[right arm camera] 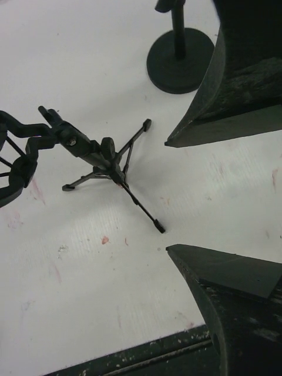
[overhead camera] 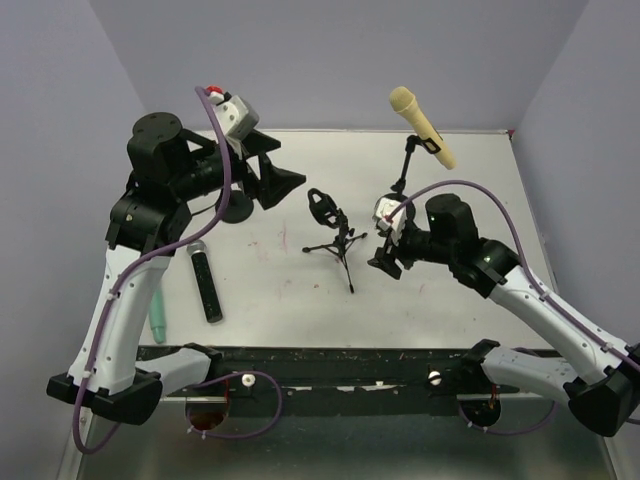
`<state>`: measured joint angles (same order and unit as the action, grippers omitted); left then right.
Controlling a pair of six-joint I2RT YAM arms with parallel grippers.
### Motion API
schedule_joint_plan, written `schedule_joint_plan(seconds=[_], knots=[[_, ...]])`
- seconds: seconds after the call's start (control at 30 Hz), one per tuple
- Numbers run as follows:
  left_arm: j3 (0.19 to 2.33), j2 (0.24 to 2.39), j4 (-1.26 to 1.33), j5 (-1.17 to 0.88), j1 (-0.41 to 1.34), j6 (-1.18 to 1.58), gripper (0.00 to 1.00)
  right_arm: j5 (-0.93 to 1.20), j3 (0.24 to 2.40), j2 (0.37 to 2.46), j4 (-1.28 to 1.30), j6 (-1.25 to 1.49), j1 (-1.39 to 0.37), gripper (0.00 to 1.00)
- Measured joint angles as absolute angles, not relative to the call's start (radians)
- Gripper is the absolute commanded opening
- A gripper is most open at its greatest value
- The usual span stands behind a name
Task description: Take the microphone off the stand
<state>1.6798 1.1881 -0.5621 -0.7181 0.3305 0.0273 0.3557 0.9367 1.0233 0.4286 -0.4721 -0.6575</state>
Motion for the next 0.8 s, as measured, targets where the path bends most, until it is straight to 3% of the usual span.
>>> schedule_joint_plan(seconds=[0.23, 0.8], knots=[[1.535, 1.146, -0.556, -0.731, 0.331, -0.018, 0.95, 0.433, 0.98, 1.095, 0.438, -0.326, -0.616, 0.77], [1.462, 1.131, -0.662, -0.729, 0.331, -0.126, 0.95, 0.518, 0.979, 1.434, 0.009, -0.318, -0.612, 0.73]])
